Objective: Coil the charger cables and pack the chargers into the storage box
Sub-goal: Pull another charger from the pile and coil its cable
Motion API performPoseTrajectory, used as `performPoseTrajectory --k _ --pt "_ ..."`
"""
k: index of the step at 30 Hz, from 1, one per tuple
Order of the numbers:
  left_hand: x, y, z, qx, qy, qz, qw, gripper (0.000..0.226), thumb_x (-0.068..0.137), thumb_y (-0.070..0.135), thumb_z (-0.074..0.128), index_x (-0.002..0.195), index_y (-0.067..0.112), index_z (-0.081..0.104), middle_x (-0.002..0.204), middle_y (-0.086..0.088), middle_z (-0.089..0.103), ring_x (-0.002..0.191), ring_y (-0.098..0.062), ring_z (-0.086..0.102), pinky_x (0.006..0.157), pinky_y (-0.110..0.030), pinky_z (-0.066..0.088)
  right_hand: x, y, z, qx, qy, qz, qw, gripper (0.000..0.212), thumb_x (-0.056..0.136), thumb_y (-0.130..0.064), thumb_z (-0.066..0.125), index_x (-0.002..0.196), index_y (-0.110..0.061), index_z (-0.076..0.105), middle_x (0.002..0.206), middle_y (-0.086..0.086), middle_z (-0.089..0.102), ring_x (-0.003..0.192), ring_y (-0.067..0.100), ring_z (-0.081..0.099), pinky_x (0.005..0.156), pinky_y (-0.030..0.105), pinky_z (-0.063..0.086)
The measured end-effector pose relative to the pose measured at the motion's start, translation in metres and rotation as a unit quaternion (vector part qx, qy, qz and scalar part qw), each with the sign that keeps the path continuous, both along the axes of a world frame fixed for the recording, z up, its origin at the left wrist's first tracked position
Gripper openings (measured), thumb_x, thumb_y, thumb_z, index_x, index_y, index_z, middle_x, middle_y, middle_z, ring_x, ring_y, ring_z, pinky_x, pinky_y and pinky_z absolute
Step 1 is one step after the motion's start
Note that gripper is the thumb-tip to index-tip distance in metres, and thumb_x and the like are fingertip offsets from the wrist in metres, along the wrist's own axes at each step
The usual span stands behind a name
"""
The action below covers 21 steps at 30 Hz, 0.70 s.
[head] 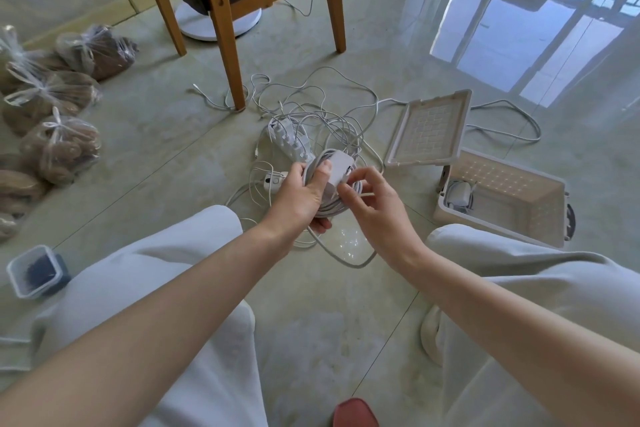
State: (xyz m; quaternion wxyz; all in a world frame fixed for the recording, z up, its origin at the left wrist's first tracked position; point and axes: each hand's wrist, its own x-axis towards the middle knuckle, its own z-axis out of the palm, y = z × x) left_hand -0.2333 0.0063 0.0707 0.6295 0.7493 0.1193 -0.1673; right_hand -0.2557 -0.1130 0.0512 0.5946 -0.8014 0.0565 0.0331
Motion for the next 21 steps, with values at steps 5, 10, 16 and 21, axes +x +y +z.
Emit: performPoseTrajectory --k 5,10,16,21 --pt "-0.001 0.004 0.001 -0.008 0.031 -0.022 0.999 0.044 0.093 0.047 0.05 0.116 0.009 0.048 0.1 -0.011 0.064 0.062 -0.021 0.066 0.055 -0.032 0.056 0.003 -0.004 0.002 -0.054 -0.04 0.006 0.998 0.011 0.09 -0.026 0.057 0.082 -0.031 0.053 0.092 -0.004 0.046 0.092 0.017 0.054 0.088 0.028 0.046" --pt "0.0 -0.004 -0.008 -0.072 0.074 0.008 0.995 0.048 0.094 0.042 0.051 0.12 0.001 0.053 0.093 -0.016 0.066 0.053 -0.016 0.066 0.052 -0.027 0.057 0.011 -0.005 0.013 -0.125 -0.115 -0.016 0.985 0.007 0.09 -0.016 0.054 0.093 -0.012 0.059 0.097 -0.001 0.042 0.098 0.018 0.044 0.088 0.023 0.038" --pt "0.01 -0.008 -0.025 -0.079 0.121 0.06 0.988 0.054 0.095 0.039 0.051 0.12 -0.009 0.047 0.094 -0.025 0.064 0.049 -0.021 0.066 0.051 -0.034 0.059 0.027 -0.014 0.04 0.158 0.001 -0.081 0.984 0.02 0.097 -0.006 0.034 0.08 -0.013 0.043 0.077 0.006 0.066 0.075 0.015 0.066 0.072 0.022 0.051" --pt "0.021 -0.002 -0.034 -0.029 0.108 0.107 0.988 0.038 0.094 0.039 0.054 0.099 0.003 0.044 0.104 -0.025 0.062 0.047 -0.023 0.064 0.051 -0.033 0.058 0.028 -0.039 0.045 0.218 0.07 -0.074 0.971 0.022 0.1 -0.01 0.036 0.083 -0.01 0.05 0.061 0.001 0.043 0.05 0.009 0.048 0.072 0.032 0.058"
